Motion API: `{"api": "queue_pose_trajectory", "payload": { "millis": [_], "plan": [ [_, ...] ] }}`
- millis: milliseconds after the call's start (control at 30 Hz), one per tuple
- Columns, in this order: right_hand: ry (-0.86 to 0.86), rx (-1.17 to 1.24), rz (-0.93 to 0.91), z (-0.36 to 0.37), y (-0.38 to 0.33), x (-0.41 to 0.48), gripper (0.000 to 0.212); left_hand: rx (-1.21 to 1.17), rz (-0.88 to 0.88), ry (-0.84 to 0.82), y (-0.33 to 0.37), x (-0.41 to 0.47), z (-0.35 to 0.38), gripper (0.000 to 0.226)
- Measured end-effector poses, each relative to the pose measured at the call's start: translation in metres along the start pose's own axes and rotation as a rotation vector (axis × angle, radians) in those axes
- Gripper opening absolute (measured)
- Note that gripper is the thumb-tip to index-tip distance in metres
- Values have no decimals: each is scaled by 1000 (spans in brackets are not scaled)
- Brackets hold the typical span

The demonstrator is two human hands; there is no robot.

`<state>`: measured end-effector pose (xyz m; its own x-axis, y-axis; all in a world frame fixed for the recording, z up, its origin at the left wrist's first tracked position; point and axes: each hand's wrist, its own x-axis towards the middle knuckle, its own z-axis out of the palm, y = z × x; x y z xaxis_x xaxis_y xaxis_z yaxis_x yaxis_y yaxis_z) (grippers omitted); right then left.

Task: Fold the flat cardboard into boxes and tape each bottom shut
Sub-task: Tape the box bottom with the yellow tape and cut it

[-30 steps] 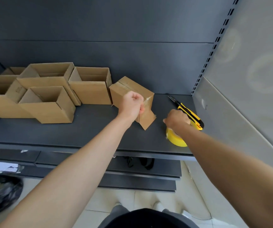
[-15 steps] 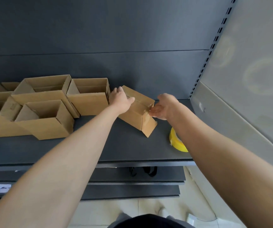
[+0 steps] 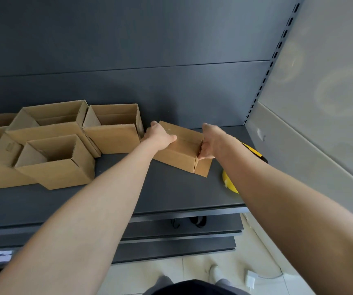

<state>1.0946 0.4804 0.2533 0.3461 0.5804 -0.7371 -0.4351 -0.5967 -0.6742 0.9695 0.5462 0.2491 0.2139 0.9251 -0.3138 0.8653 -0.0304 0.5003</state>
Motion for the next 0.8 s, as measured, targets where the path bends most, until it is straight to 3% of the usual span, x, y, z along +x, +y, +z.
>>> {"api": "queue_pose_trajectory", "payload": {
  "millis": [233, 333, 500, 567, 700, 800],
  "plan": [
    [19, -56, 11, -5, 17, 39, 56, -52, -37, 27, -14, -9, 4, 75],
    [14, -71, 18, -11, 23, 48, 74, -80, -72, 2, -19, -13, 9, 83],
    [40, -34, 34, -9, 19, 12, 70, -326, -120, 35, -24, -20, 12, 73],
    [47, 2, 27, -9, 18, 6, 75, -416, -141, 73, -21, -23, 11, 62],
    [76, 51, -52, -12, 13, -10, 69, -570, -184, 135, -17, -29, 10, 19],
    [131, 48, -144, -18, 7, -18, 61, -643, -194, 156, -17, -37, 13, 12]
  ]
}}
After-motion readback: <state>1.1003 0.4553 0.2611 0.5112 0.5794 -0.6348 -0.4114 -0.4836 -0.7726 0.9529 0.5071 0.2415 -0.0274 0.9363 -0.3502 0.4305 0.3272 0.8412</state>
